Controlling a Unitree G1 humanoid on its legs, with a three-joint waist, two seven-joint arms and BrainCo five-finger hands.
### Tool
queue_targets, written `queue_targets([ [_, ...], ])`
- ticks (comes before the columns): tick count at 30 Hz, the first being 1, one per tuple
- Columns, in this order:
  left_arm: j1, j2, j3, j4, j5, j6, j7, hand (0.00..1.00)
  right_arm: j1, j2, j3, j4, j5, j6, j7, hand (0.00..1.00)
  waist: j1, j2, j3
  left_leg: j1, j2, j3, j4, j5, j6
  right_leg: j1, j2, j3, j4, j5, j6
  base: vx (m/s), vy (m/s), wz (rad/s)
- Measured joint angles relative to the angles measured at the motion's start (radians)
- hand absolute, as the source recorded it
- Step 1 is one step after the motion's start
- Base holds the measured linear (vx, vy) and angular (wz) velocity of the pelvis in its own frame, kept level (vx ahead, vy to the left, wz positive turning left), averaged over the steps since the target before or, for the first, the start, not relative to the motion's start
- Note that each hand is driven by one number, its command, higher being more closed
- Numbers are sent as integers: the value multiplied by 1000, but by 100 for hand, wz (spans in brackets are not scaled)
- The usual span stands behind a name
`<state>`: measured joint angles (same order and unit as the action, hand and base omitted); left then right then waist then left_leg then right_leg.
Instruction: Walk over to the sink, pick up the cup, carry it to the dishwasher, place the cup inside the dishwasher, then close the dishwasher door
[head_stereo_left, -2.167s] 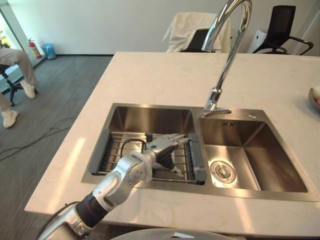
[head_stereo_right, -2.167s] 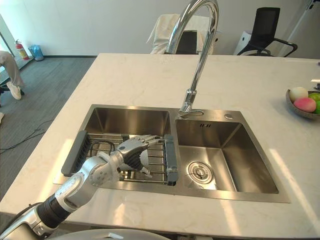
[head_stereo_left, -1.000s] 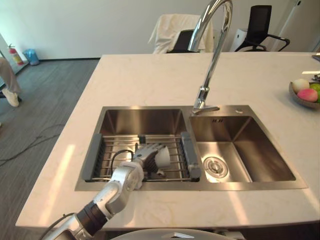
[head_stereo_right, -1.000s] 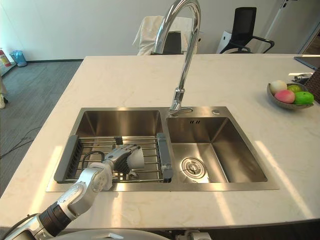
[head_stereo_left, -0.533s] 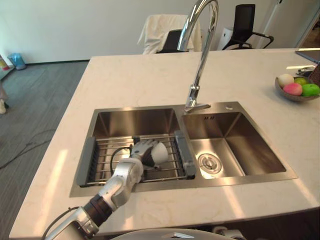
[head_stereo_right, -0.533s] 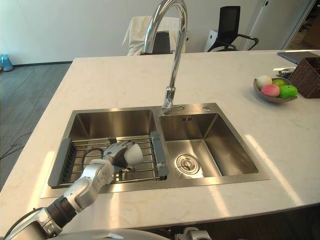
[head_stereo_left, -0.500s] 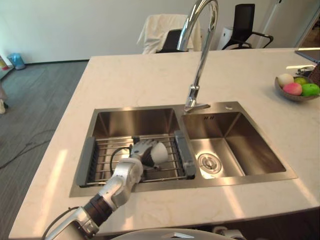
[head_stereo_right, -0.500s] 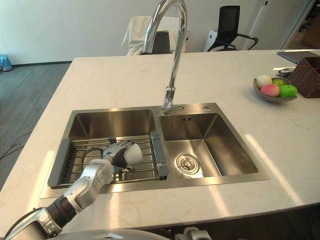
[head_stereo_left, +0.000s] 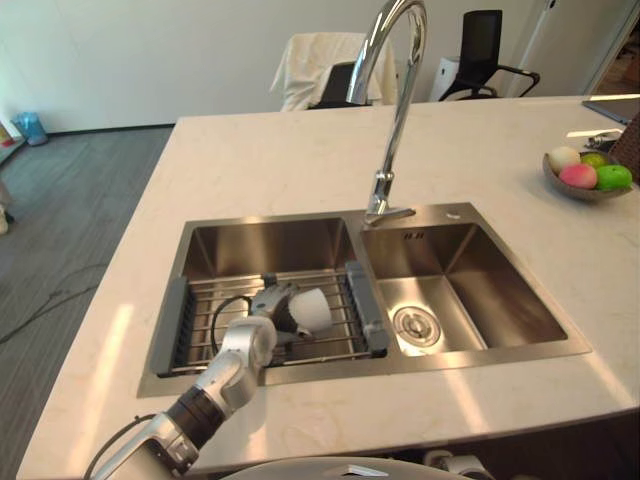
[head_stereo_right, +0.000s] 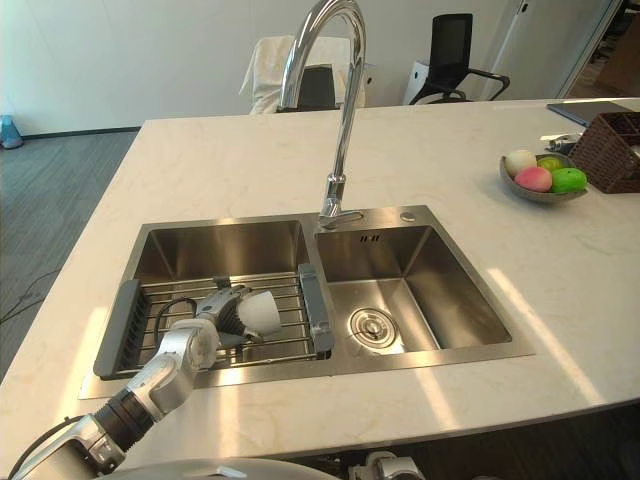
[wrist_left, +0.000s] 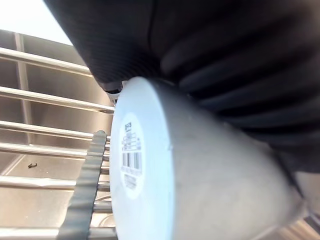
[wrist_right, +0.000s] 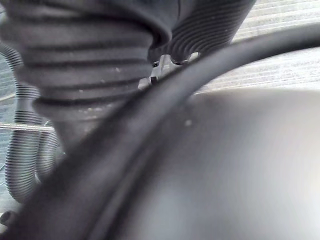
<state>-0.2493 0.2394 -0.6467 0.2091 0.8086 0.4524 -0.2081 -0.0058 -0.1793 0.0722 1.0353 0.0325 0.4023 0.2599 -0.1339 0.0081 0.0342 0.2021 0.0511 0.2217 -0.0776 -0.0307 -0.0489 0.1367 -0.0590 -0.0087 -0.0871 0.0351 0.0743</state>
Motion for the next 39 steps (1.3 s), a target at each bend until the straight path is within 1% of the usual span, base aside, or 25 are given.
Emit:
queue_targets([
  [2,8,-14,17,3,0,0,-3,0,-1,0,0,-1,0,6,2,0,0,0,0,2,0,0,0,0,0,1,0,0,0,0,0,-35,-25,0],
  [5,9,-15,18,4,0,-1,-6,0,-1,0,0,-2,0,15,5,0,2,0,0,2,0,-1,0,0,0,2,0,0,0,0,0,0,0,0],
  [8,14,-15,18,4,14,-13,-22,0,-1,-1,0,-2,-1,19,19,0,3,0,0,2,-1,-4,0,0,0,2,0,-1,0,0,1,0,0,0],
  [9,18,-15,17,4,24,-18,-29,100,-1,-1,0,-2,-1,23,21,0,3,0,0,1,-1,-5,0,0,0,2,-1,-1,0,-1,1,0,0,0],
  [11,19,-15,17,1,45,-26,-48,100,-1,-2,0,-2,-1,26,21,0,5,0,0,1,-2,-7,0,0,0,2,-2,-3,0,-2,2,0,0,0],
  [13,18,-15,16,-2,88,-45,-78,100,-1,-2,1,-2,-1,34,21,0,11,0,0,1,-4,-12,0,0,1,3,-3,-4,1,-2,4,0,0,0],
  [16,16,-11,16,-2,122,-58,-99,100,-1,-3,2,-3,-1,39,21,0,12,0,0,1,-6,-18,0,0,1,4,-5,-6,1,-3,5,0,0,0],
  [19,15,-9,16,-3,130,-67,-104,100,-2,-3,3,-2,-1,43,22,0,13,0,0,1,-6,-18,0,0,1,4,-5,-6,2,-3,5,0,0,0],
  [21,15,4,15,-3,131,-82,-105,100,-3,-3,3,-3,-1,43,22,0,10,0,0,1,-5,-18,0,0,1,4,-5,-6,2,-3,5,0,0,0],
  [25,15,17,13,-6,125,-85,-105,100,-4,-3,3,-2,-1,43,23,0,6,1,0,2,-5,-16,0,0,1,4,-5,-4,2,-3,5,0,0,0],
  [29,16,40,14,-12,87,-100,-97,100,-6,-4,3,-2,-2,42,24,0,-1,5,-1,4,-5,-10,0,-1,1,4,-5,-1,2,-3,5,0,0,-3],
  [31,24,61,14,-25,43,-120,-70,100,-7,-8,2,-2,-12,40,30,0,-2,11,0,5,-5,-5,0,-4,2,3,-5,3,1,-3,5,0,0,-6],
  [35,47,79,18,-44,-14,-145,-27,100,-8,-13,2,-2,-31,33,42,0,0,17,1,6,-5,-4,0,-8,3,3,-5,5,2,-5,7,0,0,-1],
  [38,64,99,22,-76,-72,-166,3,100,-8,-18,1,0,-35,21,46,0,0,23,1,6,-6,-4,0,-13,4,3,-6,4,6,-8,10,0,0,0],
  [39,79,104,28,-93,-98,-181,14,100,-5,-19,0,0,-35,13,46,0,1,25,2,5,-7,-4,0,-15,3,3,-6,3,6,-10,12,0,0,0],
])
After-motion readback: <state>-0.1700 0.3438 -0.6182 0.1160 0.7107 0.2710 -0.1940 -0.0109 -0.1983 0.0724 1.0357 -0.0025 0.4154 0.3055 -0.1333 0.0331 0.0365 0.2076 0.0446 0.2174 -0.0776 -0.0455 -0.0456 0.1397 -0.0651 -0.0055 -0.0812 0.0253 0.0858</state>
